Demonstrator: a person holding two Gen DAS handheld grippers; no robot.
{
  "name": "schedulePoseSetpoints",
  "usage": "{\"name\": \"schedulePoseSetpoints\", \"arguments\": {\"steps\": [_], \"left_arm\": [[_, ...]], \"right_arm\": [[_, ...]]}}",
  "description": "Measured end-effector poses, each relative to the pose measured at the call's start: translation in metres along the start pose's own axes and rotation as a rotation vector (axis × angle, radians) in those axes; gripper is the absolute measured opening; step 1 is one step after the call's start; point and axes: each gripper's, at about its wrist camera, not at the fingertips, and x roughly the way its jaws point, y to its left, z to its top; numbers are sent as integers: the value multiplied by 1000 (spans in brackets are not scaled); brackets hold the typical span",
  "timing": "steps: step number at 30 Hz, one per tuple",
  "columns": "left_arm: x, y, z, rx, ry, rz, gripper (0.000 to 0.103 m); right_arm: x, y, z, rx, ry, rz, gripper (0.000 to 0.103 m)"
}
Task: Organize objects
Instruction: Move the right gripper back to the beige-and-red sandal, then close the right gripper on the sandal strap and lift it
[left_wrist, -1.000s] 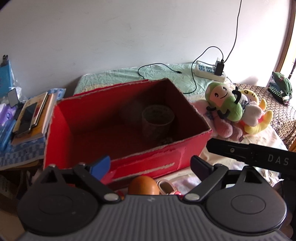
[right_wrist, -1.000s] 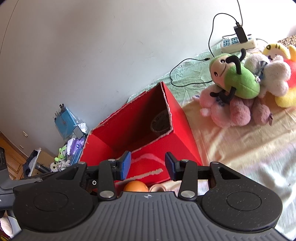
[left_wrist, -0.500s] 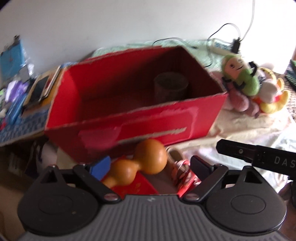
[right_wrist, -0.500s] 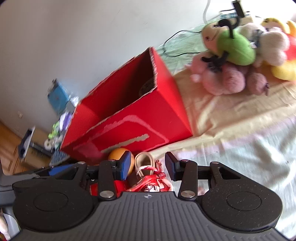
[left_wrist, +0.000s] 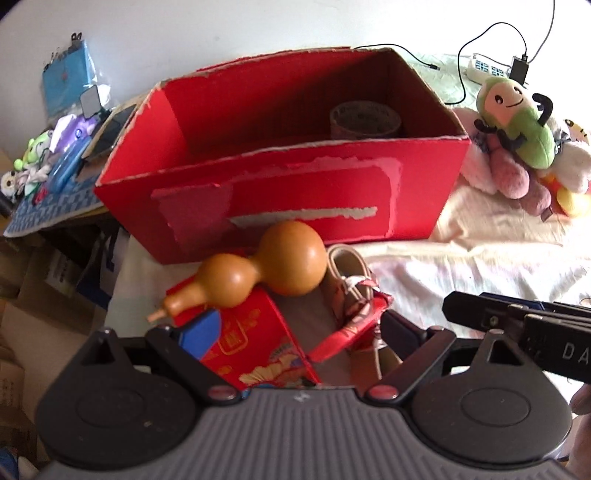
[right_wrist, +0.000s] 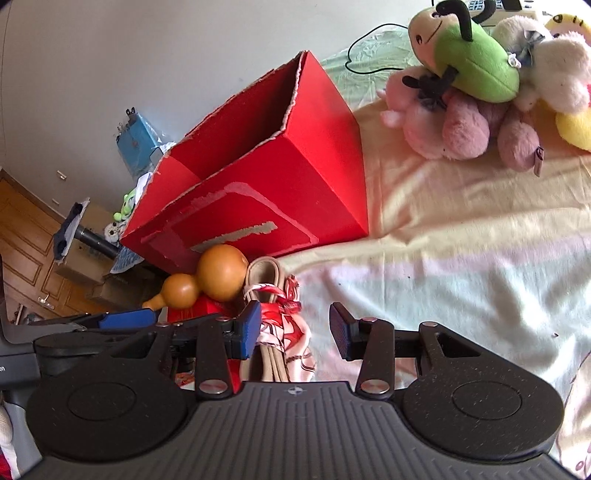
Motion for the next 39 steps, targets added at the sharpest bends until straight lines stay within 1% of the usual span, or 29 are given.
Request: {"name": "schedulePoseSetpoints", "arguments": {"steps": [8, 11, 14, 19, 23, 27, 30, 33, 34, 36, 39], "left_arm": [[2, -11, 0, 0, 9, 39, 93], [0, -6, 1, 1, -5, 32, 93], [-3, 7, 2, -14, -29, 14, 93], [-1, 43, 1, -75, -41, -108, 93], [1, 63, -1, -95, -53, -166, 93], [3, 74, -5, -81, -77, -209, 95], [3, 79, -7, -67, -88, -260, 95], [2, 81, -9, -43, -90, -338, 96], [2, 81, -9, -33, -91, -357, 101], [1, 79, -10, -17, -91, -408, 102], [4, 74, -10, 13, -61, -515, 102]], "right_arm": [[0, -9, 3, 19, 19, 26, 44], [0, -8, 5, 22, 13, 25, 44], [2, -8, 7, 31, 10, 21, 44], [9, -5, 9, 46, 15, 15, 44], [20, 0, 9, 66, 36, 20, 44], [30, 5, 9, 76, 53, 17, 44], [36, 8, 10, 88, 60, 11, 44], [39, 10, 11, 97, 72, 7, 44], [40, 10, 11, 99, 76, 6, 44], [41, 12, 11, 98, 77, -3, 44], [39, 12, 11, 106, 63, -19, 44]]}}
